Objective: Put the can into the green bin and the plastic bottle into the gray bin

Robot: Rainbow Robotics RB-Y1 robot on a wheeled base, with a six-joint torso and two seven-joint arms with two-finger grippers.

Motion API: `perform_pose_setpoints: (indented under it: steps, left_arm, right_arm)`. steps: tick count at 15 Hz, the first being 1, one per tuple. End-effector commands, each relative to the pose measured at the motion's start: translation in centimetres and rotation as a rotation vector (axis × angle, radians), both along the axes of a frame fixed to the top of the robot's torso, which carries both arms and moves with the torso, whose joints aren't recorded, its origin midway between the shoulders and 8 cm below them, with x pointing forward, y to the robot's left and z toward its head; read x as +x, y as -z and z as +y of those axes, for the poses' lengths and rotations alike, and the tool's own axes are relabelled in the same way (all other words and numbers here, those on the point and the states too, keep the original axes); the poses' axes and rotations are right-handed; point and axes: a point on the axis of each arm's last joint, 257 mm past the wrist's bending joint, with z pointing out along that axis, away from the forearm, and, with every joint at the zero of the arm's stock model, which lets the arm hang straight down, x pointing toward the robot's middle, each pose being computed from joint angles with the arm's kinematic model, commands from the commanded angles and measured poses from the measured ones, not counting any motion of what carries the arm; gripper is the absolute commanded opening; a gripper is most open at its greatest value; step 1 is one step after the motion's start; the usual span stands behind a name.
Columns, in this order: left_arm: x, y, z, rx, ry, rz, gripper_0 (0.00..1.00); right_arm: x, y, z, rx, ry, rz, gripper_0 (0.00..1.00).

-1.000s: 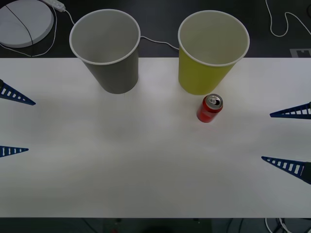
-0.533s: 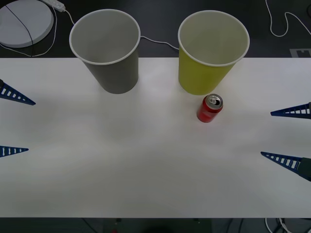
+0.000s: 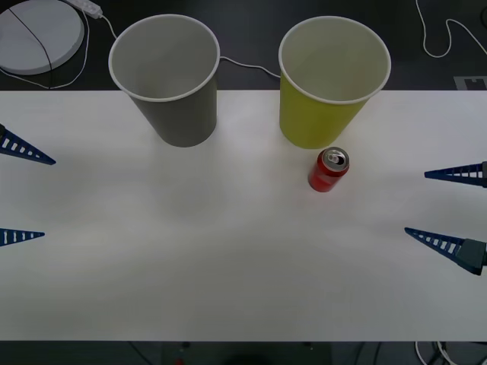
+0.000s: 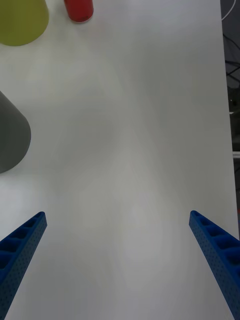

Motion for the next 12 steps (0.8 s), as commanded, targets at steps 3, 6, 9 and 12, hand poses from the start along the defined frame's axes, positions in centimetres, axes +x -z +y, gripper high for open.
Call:
perform_pose_setpoints:
  steps: [3, 6, 9, 12]
  left_arm:
    - [0.0, 0.0, 0.0, 0.000, 0.000, 0.000, 1.00]
    - [0.0, 0.0, 0.0, 0.000, 0.000, 0.000, 1.00]
    - [0.0, 0.0, 0.0, 0.000, 0.000, 0.000, 1.00]
    - [0.0, 0.0, 0.0, 0.000, 0.000, 0.000, 1.00]
  right_arm:
    - [0.4, 2.2, 0.4, 0.071, 0.095, 0.028, 1.00]
    - [0.5, 2.7, 0.8, 0.078, 0.140, 0.020, 1.00]
    - [0.7, 3.9, 2.1, 0.137, 0.208, 0.041, 1.00]
    - [0.7, 5.1, 3.3, 0.187, 0.271, 0.063, 1.00]
